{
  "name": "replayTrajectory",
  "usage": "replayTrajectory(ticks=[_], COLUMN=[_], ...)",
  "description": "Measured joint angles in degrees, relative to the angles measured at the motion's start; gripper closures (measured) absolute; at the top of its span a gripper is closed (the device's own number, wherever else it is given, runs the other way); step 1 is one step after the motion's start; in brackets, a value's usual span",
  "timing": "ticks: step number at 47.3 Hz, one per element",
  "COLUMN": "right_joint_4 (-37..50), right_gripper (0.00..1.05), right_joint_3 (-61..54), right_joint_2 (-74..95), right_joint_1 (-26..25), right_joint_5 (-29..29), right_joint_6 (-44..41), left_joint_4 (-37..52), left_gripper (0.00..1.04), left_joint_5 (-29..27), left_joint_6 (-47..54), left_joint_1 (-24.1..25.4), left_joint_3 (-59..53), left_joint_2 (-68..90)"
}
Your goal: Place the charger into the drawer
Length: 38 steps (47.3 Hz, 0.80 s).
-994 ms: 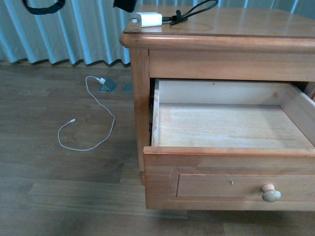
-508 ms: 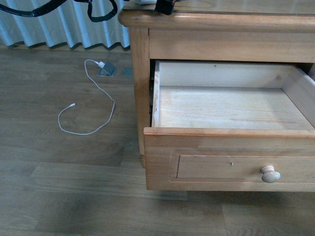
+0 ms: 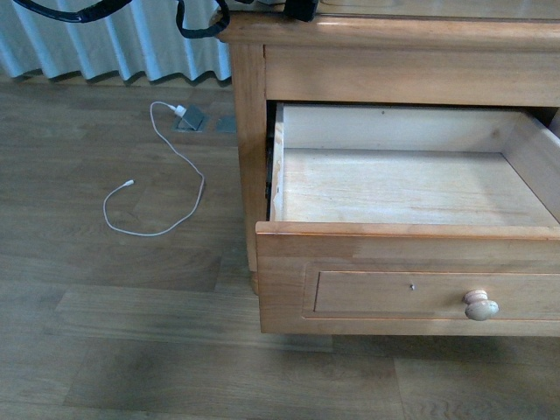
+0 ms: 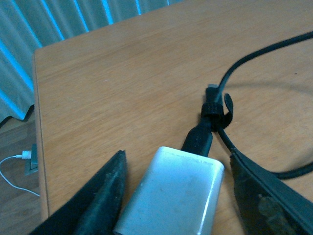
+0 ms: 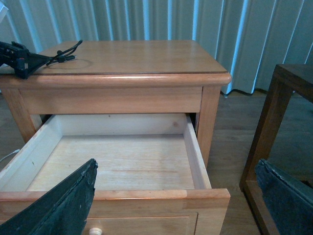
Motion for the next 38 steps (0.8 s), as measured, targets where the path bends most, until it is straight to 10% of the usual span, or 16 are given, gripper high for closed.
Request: replayTrajectory(ticks=[9, 38], right_joint_4=[0.0, 0.0], right_gripper=[0.08, 0.08], right_joint_3=[0.0, 0.0], right_joint_2=[0.0, 0.0], right_joint_1=[0.0, 0.0], right_joint_5=[0.0, 0.0], right_joint_6=[0.0, 0.0], left_joint_4=[1.4, 8.5], left_gripper=[0.64, 0.65], left_joint_5=[3.3, 14.0], left_joint_6=[-0.2, -3.1], left_joint_1=[-0.4, -11.3], left_joint_3=[-4.2, -24.0], left_joint_2=[-2.8, -12.9])
